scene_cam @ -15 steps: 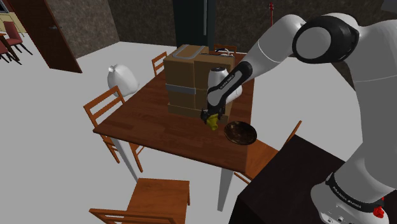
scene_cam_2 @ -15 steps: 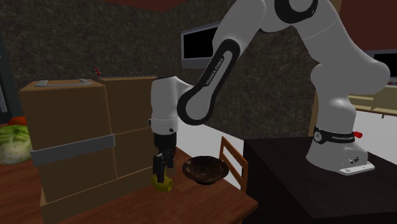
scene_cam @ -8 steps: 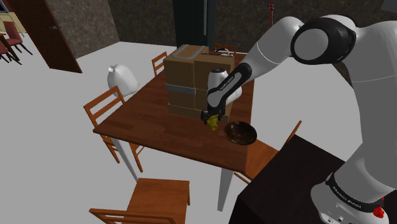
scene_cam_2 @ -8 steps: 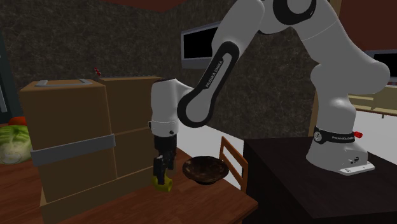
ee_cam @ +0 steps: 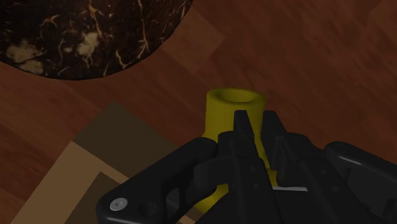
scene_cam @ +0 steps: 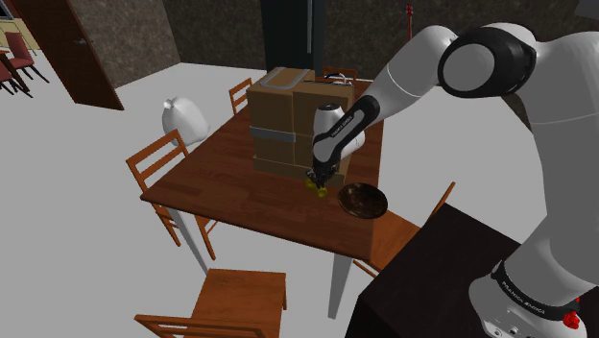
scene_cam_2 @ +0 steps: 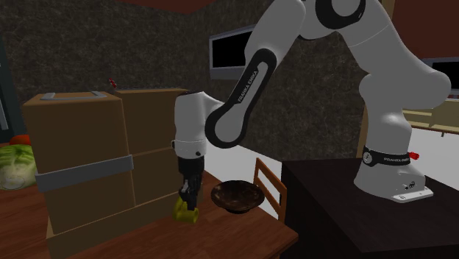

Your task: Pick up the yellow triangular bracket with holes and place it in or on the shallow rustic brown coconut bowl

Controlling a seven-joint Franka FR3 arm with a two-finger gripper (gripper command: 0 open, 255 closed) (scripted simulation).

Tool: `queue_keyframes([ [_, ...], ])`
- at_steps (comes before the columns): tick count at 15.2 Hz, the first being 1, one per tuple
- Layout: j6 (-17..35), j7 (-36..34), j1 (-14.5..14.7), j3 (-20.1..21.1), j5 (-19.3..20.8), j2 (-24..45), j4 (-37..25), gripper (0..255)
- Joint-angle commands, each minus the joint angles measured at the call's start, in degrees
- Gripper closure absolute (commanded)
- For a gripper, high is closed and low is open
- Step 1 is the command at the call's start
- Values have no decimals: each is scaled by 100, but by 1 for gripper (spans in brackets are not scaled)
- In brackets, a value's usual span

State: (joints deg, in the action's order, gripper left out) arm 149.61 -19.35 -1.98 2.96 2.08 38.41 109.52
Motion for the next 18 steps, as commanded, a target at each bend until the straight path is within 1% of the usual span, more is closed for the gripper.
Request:
queue_keyframes([
  [1,-14,-10,-29,-49,-6,65,9,255],
  [2,12,-30,-13,-48,-4,40,60,255],
  [3,-23,52,-90,-45,-11,24,43,255],
  [18,-792,67,-150,27,-45,-922,219,255],
])
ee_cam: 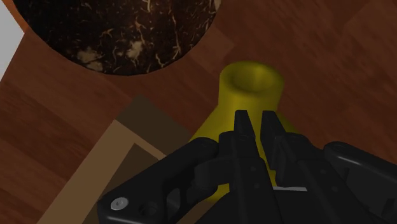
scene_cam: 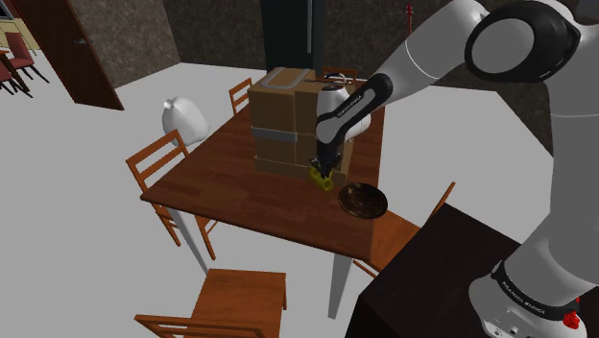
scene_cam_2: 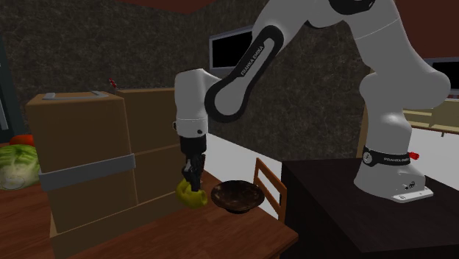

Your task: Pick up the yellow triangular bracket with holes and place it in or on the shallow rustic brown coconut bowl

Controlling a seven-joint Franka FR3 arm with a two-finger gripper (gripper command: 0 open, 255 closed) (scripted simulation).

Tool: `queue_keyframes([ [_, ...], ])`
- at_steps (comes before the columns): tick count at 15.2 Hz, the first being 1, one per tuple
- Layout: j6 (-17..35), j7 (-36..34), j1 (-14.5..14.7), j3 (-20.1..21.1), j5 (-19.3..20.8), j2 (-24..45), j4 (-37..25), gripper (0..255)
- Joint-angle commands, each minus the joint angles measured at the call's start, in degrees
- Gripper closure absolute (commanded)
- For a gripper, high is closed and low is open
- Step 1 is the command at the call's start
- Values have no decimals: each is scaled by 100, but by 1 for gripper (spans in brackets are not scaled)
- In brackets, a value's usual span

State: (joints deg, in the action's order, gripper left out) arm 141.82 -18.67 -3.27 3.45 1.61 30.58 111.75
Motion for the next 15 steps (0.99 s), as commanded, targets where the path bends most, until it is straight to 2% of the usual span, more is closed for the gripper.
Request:
queue_keyframes([
  [1,-70,1,-25,-18,-1,-197,-2,255],
  [8,-460,14,-45,8,-25,-567,-23,255],
  [15,98,463,-366,-49,-160,-1855,1823,255],
])
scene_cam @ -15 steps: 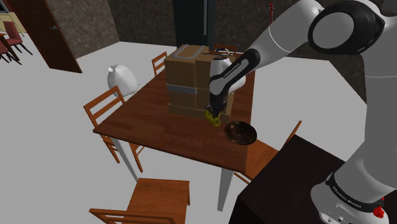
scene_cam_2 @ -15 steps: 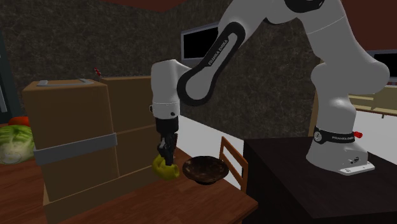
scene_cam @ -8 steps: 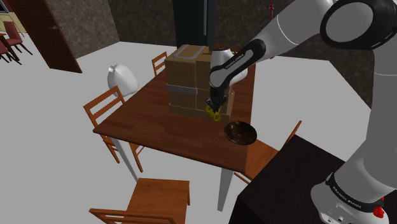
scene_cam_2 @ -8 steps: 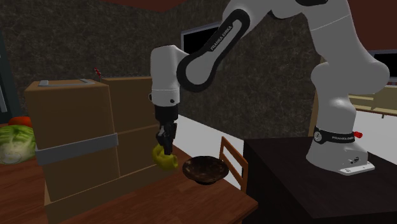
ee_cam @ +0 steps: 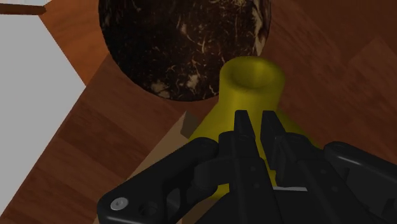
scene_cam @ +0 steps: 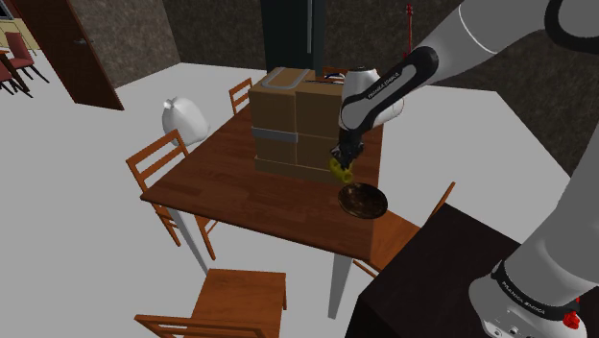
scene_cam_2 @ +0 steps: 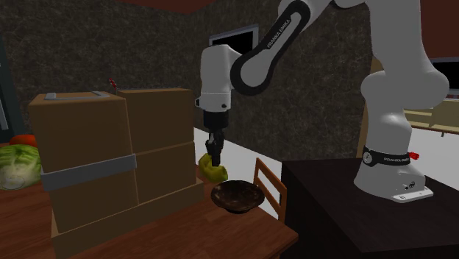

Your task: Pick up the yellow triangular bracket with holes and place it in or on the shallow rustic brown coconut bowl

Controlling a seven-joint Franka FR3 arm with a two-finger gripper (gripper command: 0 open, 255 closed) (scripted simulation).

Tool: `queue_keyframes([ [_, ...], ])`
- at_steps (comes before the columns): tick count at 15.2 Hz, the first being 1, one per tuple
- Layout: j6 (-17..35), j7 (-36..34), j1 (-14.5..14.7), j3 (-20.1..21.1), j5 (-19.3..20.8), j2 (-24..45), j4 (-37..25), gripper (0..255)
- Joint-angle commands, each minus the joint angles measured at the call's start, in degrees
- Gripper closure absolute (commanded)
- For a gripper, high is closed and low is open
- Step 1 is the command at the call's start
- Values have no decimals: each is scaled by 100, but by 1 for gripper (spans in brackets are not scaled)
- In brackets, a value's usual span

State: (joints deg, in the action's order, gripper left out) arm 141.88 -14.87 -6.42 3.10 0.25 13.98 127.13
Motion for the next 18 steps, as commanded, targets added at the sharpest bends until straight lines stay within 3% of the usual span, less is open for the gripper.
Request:
queue_keyframes([
  [1,150,158,-96,-30,-45,-375,524,255],
  [7,381,625,-332,-184,-143,-1383,1766,255],
  [18,1292,629,-327,-186,-138,-530,1824,255],
])
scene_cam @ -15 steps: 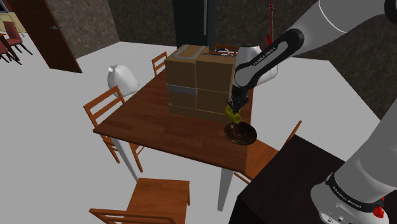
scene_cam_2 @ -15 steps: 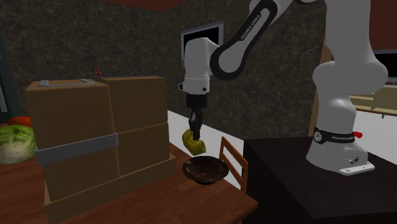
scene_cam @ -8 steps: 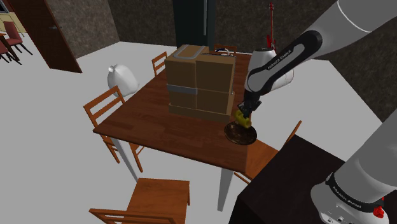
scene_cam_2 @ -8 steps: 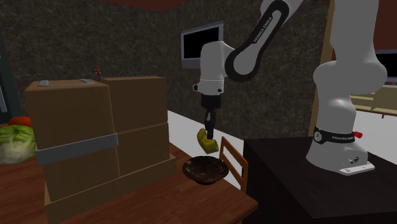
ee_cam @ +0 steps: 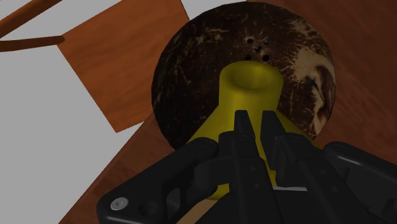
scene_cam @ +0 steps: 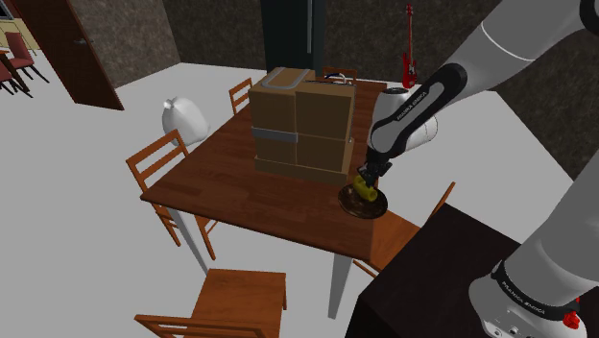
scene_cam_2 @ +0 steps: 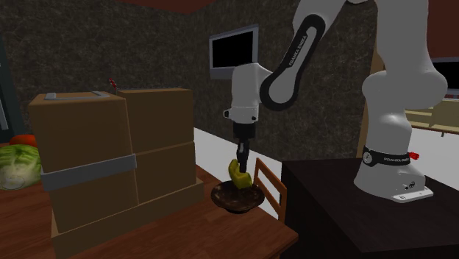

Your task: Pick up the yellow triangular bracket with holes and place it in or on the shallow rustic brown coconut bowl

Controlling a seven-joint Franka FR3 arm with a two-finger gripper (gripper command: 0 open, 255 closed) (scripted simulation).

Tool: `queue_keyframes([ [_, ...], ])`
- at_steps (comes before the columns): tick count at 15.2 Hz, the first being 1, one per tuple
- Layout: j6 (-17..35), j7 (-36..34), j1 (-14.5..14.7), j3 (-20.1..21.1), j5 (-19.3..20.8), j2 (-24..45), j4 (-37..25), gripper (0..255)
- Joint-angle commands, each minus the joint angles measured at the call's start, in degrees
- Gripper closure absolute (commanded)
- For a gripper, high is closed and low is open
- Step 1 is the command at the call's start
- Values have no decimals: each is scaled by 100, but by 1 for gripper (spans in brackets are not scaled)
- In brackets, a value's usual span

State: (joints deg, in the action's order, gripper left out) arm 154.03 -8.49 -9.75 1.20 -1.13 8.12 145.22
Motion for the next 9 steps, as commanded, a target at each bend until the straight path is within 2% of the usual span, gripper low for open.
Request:
queue_keyframes([
  [1,157,-8,6,3,1,140,13,255],
  [5,521,-7,8,1,4,537,-20,255],
  [9,521,-7,8,0,4,537,-20,255],
])
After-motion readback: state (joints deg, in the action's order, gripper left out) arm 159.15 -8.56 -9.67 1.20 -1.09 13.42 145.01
